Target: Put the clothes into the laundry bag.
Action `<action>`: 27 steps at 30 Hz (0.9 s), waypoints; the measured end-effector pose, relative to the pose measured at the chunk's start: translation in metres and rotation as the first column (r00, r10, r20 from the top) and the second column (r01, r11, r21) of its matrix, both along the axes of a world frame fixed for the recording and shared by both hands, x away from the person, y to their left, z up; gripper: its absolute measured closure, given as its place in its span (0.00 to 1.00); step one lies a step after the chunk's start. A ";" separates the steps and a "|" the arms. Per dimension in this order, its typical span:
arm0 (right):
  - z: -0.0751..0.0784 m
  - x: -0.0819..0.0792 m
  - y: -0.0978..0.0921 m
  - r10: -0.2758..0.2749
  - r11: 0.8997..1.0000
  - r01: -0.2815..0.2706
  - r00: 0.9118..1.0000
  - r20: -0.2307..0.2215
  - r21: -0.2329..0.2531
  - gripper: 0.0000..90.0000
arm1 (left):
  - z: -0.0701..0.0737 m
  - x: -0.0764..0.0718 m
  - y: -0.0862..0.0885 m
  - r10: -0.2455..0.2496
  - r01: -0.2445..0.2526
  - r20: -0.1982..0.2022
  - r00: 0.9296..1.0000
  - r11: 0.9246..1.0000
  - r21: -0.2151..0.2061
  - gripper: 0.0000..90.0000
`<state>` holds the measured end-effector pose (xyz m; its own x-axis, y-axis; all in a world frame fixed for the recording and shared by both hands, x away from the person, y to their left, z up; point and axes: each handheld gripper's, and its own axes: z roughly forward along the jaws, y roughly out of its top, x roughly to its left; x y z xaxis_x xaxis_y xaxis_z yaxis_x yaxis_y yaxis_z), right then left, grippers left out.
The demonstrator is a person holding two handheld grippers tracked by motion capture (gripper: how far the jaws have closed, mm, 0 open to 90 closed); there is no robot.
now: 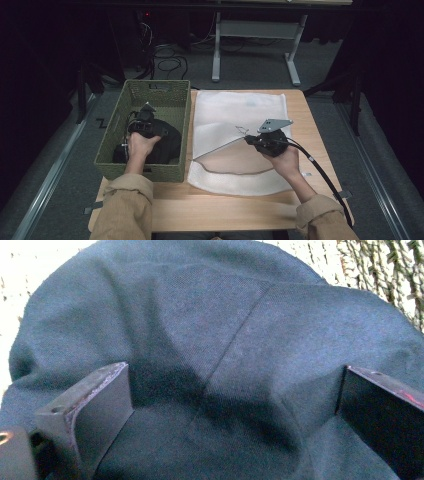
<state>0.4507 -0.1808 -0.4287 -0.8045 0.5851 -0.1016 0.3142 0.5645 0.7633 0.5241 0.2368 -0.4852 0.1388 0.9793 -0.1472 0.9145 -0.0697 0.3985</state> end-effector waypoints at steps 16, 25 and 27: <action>-0.003 -0.001 0.003 0.004 1.000 -0.004 1.000 -0.005 -0.001 0.98 | -0.012 0.002 -0.012 -0.099 0.096 -0.107 0.989 0.995 -0.035 0.04; -0.004 -0.001 0.003 0.007 1.000 -0.007 1.000 -0.001 -0.010 0.98 | -0.023 0.004 -0.019 -0.107 0.119 -0.133 0.985 0.989 0.086 0.04; -0.004 -0.002 0.004 0.006 1.000 -0.006 1.000 -0.006 -0.014 0.98 | -0.025 0.004 -0.022 -0.118 0.134 -0.138 0.983 0.985 0.113 0.05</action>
